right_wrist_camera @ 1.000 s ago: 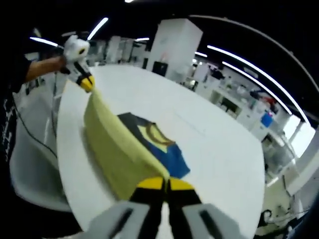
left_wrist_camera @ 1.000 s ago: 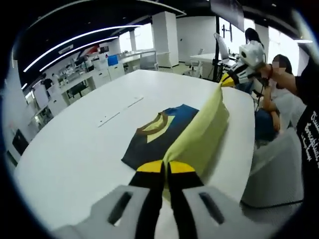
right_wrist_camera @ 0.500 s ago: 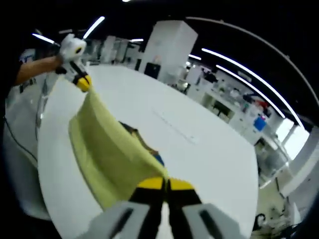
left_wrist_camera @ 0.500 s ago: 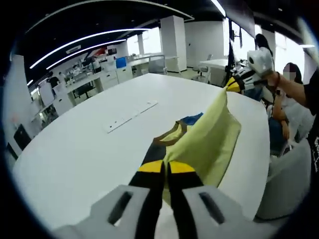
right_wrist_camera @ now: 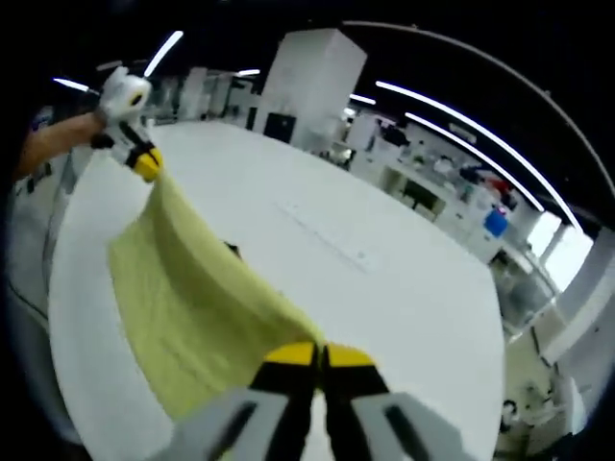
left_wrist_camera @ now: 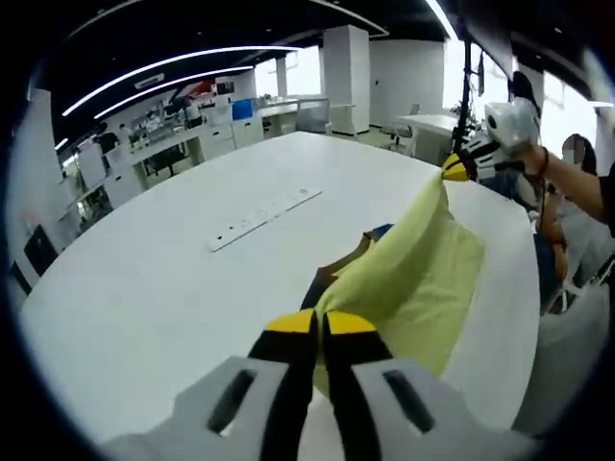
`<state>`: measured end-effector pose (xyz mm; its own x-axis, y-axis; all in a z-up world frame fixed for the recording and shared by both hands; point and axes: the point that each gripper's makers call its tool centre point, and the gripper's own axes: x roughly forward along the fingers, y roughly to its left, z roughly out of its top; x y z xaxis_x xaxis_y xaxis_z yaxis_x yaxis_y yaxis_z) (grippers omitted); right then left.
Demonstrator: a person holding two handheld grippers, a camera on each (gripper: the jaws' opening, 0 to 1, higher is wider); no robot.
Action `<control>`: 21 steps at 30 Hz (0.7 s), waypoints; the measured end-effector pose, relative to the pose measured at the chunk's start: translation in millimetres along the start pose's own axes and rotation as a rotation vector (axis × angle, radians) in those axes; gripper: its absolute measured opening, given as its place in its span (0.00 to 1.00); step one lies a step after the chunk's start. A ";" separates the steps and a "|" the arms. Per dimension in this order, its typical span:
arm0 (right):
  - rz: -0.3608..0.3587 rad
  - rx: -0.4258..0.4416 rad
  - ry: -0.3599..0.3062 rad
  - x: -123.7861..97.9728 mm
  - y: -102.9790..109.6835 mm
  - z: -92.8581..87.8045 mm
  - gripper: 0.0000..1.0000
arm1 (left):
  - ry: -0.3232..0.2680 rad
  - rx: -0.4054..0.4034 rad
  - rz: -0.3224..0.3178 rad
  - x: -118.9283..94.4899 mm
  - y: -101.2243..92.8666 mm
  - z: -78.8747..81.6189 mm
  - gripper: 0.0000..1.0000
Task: Fold the garment on the visible template until the final outline fits inside the template.
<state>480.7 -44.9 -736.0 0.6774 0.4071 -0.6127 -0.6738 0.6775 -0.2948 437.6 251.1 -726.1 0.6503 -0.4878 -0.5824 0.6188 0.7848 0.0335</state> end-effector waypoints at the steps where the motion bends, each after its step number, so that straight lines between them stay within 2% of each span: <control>1: 0.003 -0.003 0.009 4.6 -0.7 -2.0 0.00 | 0.006 -0.006 0.003 3.9 3.1 -2.4 0.00; 8: 0.020 0.004 0.081 31.6 0.0 -20.3 0.00 | 0.040 -0.023 -0.005 30.1 14.4 -17.5 0.00; 18: 0.054 0.009 0.129 64.7 -0.2 -34.6 0.00 | 0.093 -0.077 -0.018 64.3 35.3 -46.4 0.00; 21: 0.065 0.011 0.147 72.5 -0.4 -38.2 0.00 | 0.106 -0.090 -0.021 70.3 35.3 -52.4 0.00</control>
<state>518.9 -39.1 -808.4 0.5814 0.3568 -0.7312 -0.7111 0.6596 -0.2436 482.1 264.5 -808.4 0.5845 -0.4653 -0.6647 0.5865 0.8084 -0.0502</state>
